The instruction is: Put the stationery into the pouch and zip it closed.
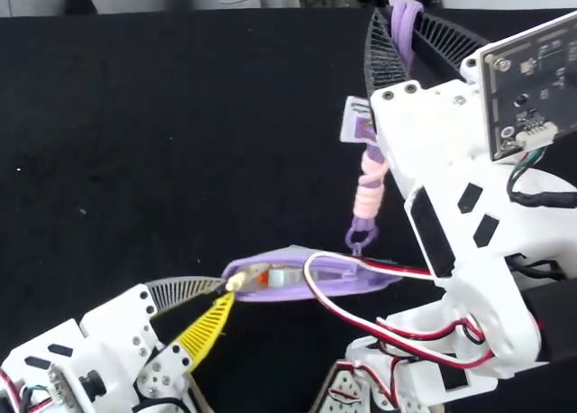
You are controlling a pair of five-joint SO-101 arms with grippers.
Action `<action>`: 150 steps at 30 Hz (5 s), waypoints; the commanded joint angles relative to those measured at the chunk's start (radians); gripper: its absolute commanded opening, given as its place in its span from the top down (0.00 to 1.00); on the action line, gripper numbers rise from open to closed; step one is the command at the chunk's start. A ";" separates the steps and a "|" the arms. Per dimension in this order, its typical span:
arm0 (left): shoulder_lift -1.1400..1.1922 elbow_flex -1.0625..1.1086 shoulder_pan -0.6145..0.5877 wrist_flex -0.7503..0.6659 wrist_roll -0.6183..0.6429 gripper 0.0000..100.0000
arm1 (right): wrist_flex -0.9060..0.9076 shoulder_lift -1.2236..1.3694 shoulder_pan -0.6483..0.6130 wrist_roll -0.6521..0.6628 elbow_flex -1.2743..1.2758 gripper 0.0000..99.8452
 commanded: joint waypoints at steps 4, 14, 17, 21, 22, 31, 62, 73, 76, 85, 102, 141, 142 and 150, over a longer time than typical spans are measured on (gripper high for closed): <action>0.008 0.004 0.038 -0.014 0.005 0.88 | -0.015 0.007 0.011 -0.009 -0.016 0.99; 0.006 -0.018 0.042 -0.015 0.092 0.78 | -0.043 0.094 0.011 -0.011 -0.022 0.99; 0.006 -0.062 0.042 -0.015 0.095 0.78 | -0.051 0.110 0.009 -0.011 -0.022 0.99; 0.006 -0.125 0.044 -0.009 0.098 0.78 | -0.044 0.111 -0.046 -0.011 -0.022 0.99; 0.005 -0.136 0.044 -0.009 0.100 0.78 | -0.043 0.113 -0.058 -0.011 -0.022 0.99; 0.005 -0.097 0.294 -0.005 0.095 0.78 | -0.043 0.114 -0.077 -0.011 -0.016 0.99; 0.003 -0.153 0.380 0.058 0.101 0.78 | -0.325 0.374 -0.374 -0.002 -0.015 0.99; 0.003 -0.165 0.260 0.092 0.097 0.84 | -0.388 0.364 -0.508 0.152 -0.024 0.99; 0.003 -0.165 0.163 0.092 0.100 0.84 | -0.413 0.349 -0.503 0.152 -0.035 0.99; 0.003 -0.162 0.113 0.094 0.094 0.84 | -0.270 0.234 -0.342 0.143 -0.085 0.99; 0.003 -0.165 0.067 0.081 0.092 0.84 | 0.029 0.154 -0.175 0.043 -0.306 0.99; 0.011 0.552 -0.323 -0.663 0.094 0.84 | 0.037 0.099 -0.236 -0.071 -0.282 0.99; 0.011 0.567 -0.308 -0.672 0.094 0.84 | 0.037 0.099 -0.236 -0.071 -0.282 0.99; 0.012 0.624 -0.150 -0.677 0.089 0.84 | 0.037 0.099 -0.236 -0.071 -0.282 0.99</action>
